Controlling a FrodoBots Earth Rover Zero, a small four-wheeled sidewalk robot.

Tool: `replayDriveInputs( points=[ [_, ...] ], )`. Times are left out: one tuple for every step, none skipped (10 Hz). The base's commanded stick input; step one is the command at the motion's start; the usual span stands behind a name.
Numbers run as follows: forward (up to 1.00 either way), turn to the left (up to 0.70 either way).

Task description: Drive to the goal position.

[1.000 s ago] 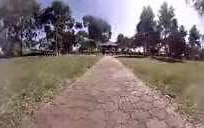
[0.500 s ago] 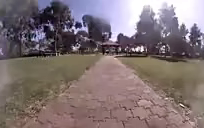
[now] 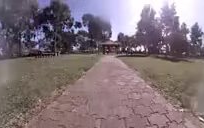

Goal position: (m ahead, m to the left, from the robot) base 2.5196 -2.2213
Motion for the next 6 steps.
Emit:
replayDriveInputs(
  points=[
    [0.70, 0.00],
    [0.70, 0.00],
    [0.70, 0.00],
    [0.70, -0.02],
    [0.70, -0.13],
    [0.70, -0.23]
  ],
)
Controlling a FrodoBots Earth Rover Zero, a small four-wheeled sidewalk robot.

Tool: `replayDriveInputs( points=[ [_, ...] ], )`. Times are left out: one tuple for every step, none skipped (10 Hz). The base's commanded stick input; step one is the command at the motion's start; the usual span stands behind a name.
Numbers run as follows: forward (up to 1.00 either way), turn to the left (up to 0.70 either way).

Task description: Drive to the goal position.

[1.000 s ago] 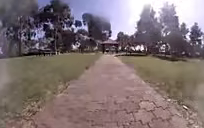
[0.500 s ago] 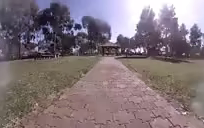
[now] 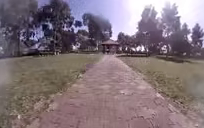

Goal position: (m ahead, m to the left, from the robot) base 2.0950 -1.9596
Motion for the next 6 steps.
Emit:
replayDriveInputs(
  points=[
    [0.70, -0.33],
    [0.70, -0.08],
    [0.70, -0.04],
    [0.70, 0.00],
    [0.70, 0.00],
    [0.70, 0.00]
  ],
)
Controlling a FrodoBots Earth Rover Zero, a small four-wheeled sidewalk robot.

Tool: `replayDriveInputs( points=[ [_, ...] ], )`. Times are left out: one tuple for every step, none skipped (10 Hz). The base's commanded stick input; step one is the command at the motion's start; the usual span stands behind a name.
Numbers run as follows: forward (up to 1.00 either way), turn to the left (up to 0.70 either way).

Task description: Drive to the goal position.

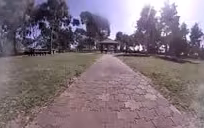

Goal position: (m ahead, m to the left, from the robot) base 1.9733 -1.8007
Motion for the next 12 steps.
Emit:
replayDriveInputs(
  points=[
    [0.70, 0.00],
    [0.70, 0.00],
    [0.70, 0.00],
    [0.70, 0.00],
    [0.70, 0.00],
    [0.70, 0.00],
    [0.70, 0.00],
    [0.70, 0.00],
    [0.70, 0.00],
    [0.70, 0.00],
    [0.70, 0.00],
    [0.70, 0.00]
  ],
)
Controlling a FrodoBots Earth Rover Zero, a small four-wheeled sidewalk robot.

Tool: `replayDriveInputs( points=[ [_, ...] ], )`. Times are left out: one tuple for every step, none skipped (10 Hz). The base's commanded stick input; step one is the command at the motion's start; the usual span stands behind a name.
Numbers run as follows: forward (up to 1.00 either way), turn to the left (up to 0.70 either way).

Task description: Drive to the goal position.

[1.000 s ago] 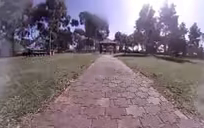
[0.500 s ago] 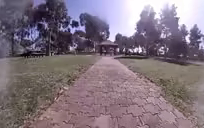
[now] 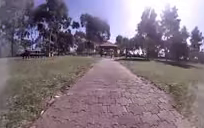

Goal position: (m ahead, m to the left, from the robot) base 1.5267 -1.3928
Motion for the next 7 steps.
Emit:
replayDriveInputs(
  points=[
    [0.70, 0.00],
    [0.70, 0.00],
    [0.70, 0.00],
    [0.70, 0.00],
    [0.70, 0.00],
    [0.70, 0.00],
    [0.70, 0.00]
  ],
)
